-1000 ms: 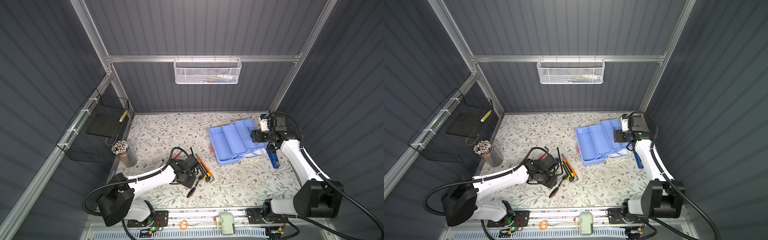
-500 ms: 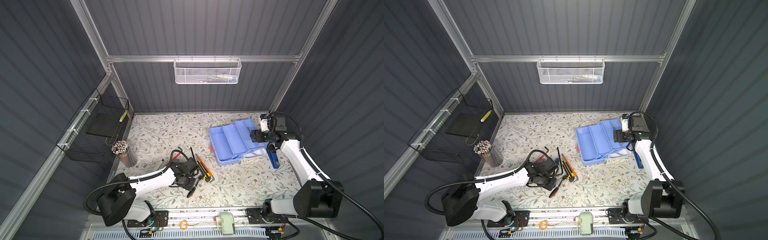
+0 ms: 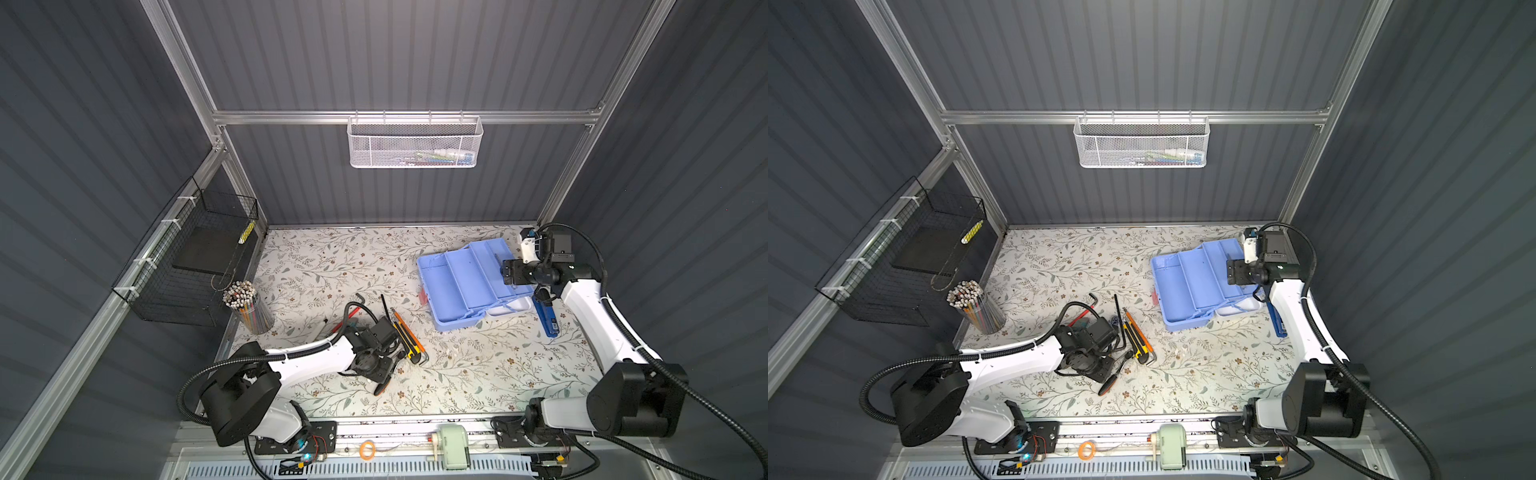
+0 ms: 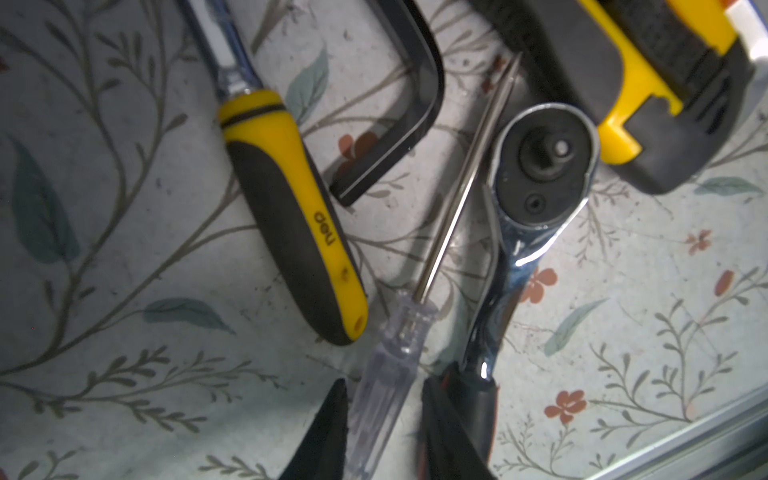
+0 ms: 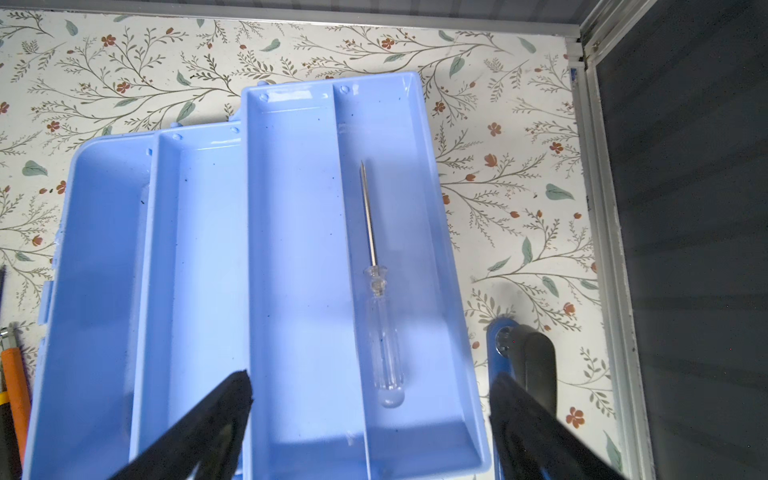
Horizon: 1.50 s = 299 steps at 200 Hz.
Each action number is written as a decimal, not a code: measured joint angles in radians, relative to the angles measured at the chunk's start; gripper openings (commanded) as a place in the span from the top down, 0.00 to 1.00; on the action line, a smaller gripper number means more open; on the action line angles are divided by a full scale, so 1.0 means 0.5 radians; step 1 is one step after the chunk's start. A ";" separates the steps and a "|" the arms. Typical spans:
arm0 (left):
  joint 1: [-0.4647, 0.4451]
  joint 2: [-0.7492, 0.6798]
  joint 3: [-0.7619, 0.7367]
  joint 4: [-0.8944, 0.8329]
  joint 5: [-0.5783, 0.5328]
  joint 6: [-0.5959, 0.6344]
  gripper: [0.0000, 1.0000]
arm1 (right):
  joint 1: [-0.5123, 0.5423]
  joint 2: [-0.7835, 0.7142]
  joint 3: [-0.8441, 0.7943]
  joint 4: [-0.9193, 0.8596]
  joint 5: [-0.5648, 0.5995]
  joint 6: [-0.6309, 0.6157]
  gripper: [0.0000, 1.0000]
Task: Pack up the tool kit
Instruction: 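Lower the left gripper and grasp the second clear-handled screwdriver, then lift the screwdriver with the left gripper and pass it to the right gripper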
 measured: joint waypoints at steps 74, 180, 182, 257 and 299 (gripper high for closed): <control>-0.057 0.041 0.000 0.019 -0.014 -0.030 0.71 | -0.011 -0.032 0.000 -0.002 -0.002 -0.001 0.08; -0.069 0.041 0.006 0.017 -0.040 -0.053 0.83 | -0.085 -0.089 0.000 0.002 -0.060 0.010 0.07; -0.069 0.041 0.007 0.015 -0.041 -0.053 0.83 | -0.085 -0.089 0.000 0.002 -0.061 0.010 0.07; -0.069 -0.013 0.190 -0.048 -0.079 -0.050 0.83 | -0.089 -0.089 -0.002 0.002 -0.114 0.029 0.10; -0.078 -0.075 0.359 -0.085 -0.156 -0.044 0.84 | -0.083 -0.114 -0.034 0.004 -0.297 0.146 0.17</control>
